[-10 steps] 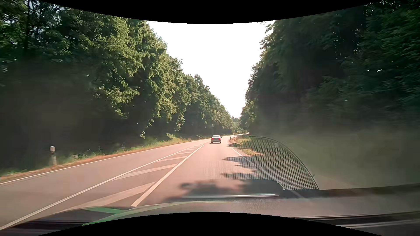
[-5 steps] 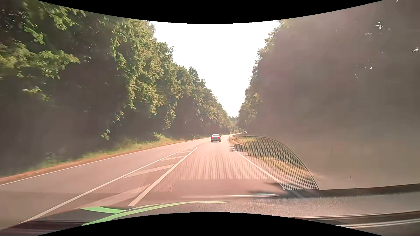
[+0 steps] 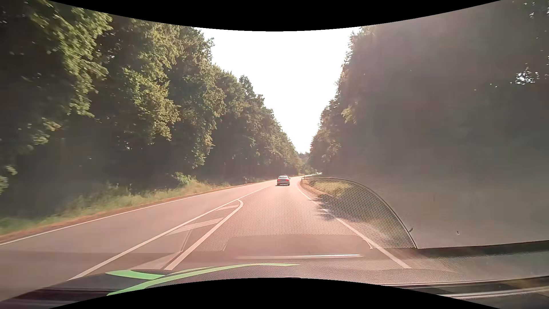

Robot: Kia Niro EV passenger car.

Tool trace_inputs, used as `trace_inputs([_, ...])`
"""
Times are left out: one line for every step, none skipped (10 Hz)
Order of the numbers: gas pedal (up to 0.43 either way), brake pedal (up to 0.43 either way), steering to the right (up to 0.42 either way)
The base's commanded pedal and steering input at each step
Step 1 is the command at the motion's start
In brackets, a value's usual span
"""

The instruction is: Follow the waypoints while adhering to traffic rules and regulations

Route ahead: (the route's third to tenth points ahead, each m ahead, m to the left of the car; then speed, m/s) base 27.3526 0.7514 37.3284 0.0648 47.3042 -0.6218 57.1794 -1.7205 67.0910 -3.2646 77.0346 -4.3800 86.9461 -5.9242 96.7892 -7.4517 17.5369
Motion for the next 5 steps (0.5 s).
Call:
trace_inputs([0.240,0.000,0.008])
trace_inputs([0.240,0.000,0.009])
trace_inputs([0.240,0.000,0.009])
trace_inputs([0.240,0.000,0.009])
trace_inputs([0.240,0.000,0.011])
